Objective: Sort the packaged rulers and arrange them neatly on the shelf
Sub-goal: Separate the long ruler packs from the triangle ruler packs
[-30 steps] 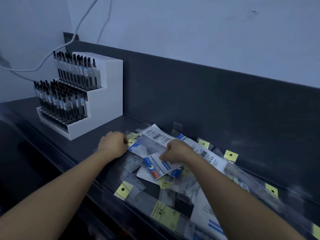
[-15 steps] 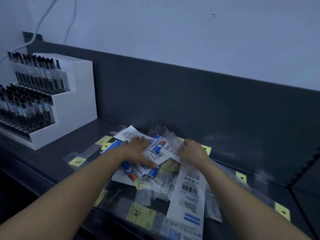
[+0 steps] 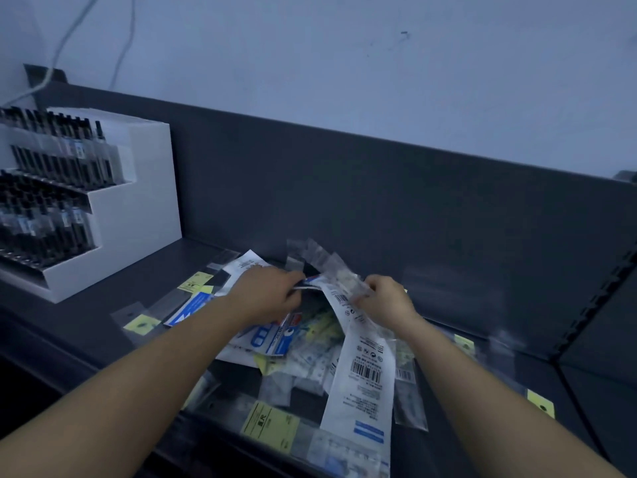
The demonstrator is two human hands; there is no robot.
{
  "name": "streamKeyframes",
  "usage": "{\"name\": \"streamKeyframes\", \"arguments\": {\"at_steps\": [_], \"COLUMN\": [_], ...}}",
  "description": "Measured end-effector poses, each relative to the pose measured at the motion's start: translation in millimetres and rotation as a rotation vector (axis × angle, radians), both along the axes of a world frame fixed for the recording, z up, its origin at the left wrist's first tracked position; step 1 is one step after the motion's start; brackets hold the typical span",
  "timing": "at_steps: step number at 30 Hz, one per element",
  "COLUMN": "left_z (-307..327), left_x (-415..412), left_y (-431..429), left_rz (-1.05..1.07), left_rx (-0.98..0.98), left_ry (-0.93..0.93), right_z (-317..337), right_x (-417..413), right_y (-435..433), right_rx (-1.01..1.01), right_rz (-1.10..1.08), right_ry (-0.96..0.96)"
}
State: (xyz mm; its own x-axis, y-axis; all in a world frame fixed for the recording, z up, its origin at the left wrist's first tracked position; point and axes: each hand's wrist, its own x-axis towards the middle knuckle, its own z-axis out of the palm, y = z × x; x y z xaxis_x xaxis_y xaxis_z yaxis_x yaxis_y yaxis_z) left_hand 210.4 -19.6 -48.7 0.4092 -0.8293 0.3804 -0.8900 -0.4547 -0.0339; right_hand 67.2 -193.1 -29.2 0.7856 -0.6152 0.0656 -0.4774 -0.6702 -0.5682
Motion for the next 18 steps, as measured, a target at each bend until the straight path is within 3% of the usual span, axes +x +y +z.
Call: {"name": "streamKeyframes", "arguments": {"at_steps": [4, 6, 8, 10, 13, 16, 18], "left_z": [6, 6, 5, 2, 2, 4, 4], "left_x": [-6, -5, 1, 4, 9, 12, 10], "left_y": [5, 6, 5, 7, 10, 8, 5], "left_rz": [-0.058, -0.039, 0.086, 0.202, 0.266, 0.273, 0.283], "left_rx": [-0.064, -0.083, 0.027, 0.261, 0.384, 0.34, 0.312], "left_ry": [0.353, 0.524, 0.409, 0.323, 0.496, 0.415, 0.383], "right_z": [5, 4, 3, 2, -3, -10, -10], "right_x": [-2, -7, -13, -20, -32, -32, -26], "right_y": [-1, -2, -3, -3, -3, 0, 8], "right_rx": [0.217, 0.193, 0.075, -0.018, -0.225, -0.474, -0.398], "right_rz": [-0.035, -0.056, -0.052, -0.061, -0.101, -0.077, 0.02], "right_ry": [-0.164, -0.128, 0.006, 0.129, 0.28, 0.184, 0.082]}}
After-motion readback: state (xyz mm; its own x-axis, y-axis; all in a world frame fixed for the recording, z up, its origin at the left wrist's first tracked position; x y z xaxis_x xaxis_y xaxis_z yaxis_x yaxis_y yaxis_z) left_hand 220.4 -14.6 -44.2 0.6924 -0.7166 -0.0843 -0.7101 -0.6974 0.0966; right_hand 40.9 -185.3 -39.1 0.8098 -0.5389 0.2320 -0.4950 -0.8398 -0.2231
